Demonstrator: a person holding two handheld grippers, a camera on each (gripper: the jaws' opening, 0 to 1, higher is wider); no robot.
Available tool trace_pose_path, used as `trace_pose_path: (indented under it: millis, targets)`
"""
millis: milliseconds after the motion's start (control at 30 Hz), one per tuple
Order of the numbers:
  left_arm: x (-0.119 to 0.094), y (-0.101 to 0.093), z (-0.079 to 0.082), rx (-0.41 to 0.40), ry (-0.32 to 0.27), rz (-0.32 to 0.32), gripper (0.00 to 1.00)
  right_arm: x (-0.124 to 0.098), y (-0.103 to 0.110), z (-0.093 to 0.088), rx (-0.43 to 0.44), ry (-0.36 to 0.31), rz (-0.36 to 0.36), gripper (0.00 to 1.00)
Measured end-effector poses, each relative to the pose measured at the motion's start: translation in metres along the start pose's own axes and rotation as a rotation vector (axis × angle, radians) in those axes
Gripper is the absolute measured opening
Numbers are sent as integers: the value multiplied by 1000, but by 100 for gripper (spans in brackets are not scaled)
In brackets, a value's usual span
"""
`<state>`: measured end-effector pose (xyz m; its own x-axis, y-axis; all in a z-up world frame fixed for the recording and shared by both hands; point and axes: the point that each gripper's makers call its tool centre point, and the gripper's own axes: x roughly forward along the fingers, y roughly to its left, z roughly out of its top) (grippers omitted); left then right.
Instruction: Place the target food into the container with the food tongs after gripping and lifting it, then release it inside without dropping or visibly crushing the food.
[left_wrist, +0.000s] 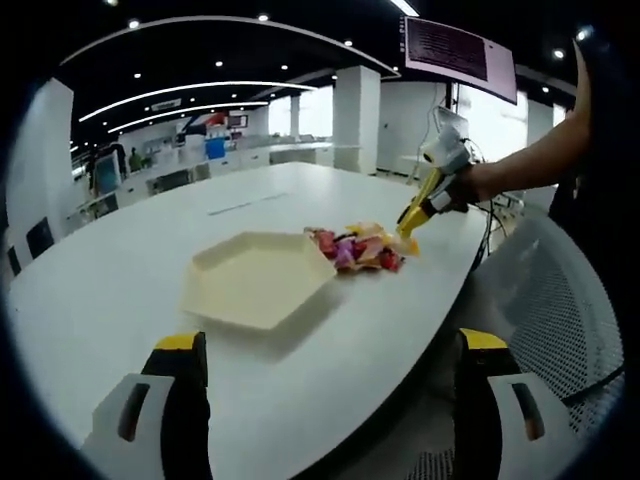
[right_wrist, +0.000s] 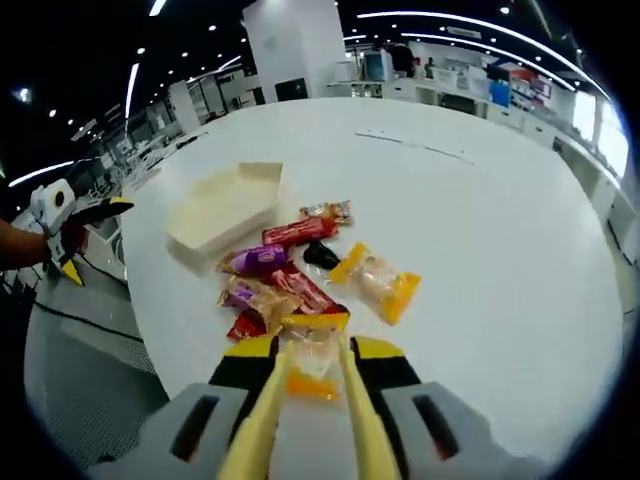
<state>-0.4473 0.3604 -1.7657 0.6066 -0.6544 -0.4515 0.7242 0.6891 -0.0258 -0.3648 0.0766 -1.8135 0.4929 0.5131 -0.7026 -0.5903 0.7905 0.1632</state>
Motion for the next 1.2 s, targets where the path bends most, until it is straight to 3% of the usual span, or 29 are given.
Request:
trace_pose_path:
  millis: [333, 433, 633, 1033, 1100, 1200]
  targets:
    - [-1, 2, -1, 0, 1, 9, 99, -3, 8, 5, 21, 2, -29, 28]
    - [-1, 3, -1, 1, -1, 10, 99, 5, 7, -5, 12, 50, -52, 28]
    - [-1, 3, -2, 1, 0, 12, 99, 8, 0, -5, 32, 61, -83, 29]
    - [-1, 1, -4, 16, 13, -1, 98, 10, 2, -7, 51, 73, -68, 21]
    - [-1, 1, -5, 19, 17, -2, 97, 6, -2, -5, 34, 66, -92, 20]
    - [-1, 2, -5, 16, 17, 0, 97, 0, -1, -6, 94, 55, -69, 21]
